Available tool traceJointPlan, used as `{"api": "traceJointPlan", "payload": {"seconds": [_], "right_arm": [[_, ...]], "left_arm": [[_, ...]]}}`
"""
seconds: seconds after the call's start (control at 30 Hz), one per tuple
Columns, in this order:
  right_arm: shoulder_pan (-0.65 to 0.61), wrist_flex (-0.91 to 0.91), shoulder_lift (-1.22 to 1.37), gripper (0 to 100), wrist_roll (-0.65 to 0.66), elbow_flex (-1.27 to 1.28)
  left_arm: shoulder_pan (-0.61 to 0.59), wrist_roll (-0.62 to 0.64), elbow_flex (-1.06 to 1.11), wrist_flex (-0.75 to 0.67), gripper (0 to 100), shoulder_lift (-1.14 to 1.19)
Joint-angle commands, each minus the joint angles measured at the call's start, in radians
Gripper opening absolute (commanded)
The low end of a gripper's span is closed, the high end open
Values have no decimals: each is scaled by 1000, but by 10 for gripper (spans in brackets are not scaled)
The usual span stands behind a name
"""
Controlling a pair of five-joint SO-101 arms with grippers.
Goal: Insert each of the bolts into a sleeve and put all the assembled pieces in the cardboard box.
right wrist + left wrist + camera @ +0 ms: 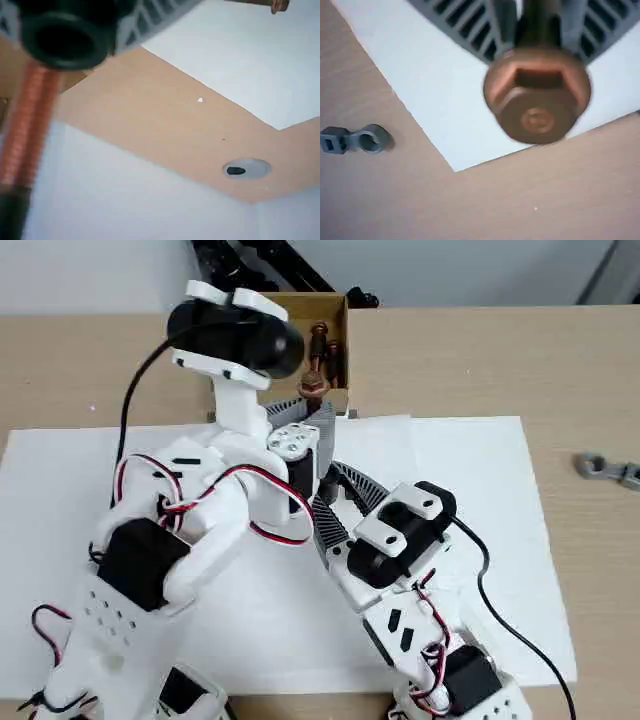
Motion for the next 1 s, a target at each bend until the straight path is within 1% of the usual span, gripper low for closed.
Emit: {"api": "traceJointPlan", "payload": {"seconds": [0.0,0.2,0.4,0.53,0.57,0.8,0.97], "right_arm": [[-5,-21,4,4,12,-29],[-4,-18,4,4,12,-29],[-4,-16,7,4,12,-29],[-4,-16,10,4,12,-29],[-2,-16,12,4,12,-26],[-2,-16,13,4,12,-25],[-2,-15,13,4,12,-23]], "left_arm": [[29,6,-5,-29,6,-9],[32,9,15,-29,6,-15],[25,-5,-58,12,6,-12],[32,-118,-62,34,6,-15],[34,-130,-68,48,6,-15],[32,-130,-160,118,6,-9],[32,-127,-213,118,6,-8]]}}
